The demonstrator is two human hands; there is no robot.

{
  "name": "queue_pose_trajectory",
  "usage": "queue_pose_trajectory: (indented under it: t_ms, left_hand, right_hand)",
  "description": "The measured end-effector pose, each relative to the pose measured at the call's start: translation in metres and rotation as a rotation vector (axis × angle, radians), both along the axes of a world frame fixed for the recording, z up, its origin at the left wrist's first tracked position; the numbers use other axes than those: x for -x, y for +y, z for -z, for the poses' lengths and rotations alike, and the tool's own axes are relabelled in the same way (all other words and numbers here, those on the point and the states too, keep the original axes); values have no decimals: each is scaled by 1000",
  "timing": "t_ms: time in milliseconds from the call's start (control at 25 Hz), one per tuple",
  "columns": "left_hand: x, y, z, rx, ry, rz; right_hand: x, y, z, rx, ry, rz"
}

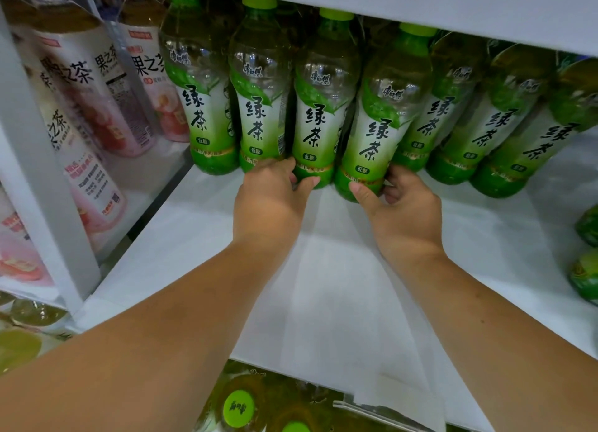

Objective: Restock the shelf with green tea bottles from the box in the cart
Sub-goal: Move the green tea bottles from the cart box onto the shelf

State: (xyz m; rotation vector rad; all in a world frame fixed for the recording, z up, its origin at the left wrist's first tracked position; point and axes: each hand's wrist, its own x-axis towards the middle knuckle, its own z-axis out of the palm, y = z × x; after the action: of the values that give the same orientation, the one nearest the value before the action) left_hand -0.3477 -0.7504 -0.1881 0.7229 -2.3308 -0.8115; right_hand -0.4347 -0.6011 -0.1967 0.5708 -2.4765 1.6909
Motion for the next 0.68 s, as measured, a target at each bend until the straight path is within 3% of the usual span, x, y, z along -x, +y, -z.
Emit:
queue_pose_trajectory:
  t_ms: [560,680]
  left_hand:
    - [-3,-4,3,-69,65,57]
    - [-5,-5,2,-166,82,100]
  right_hand:
    - [-3,-2,-3,-80,-15,1]
    - [-6,-2,-5,-127,-24,-13]
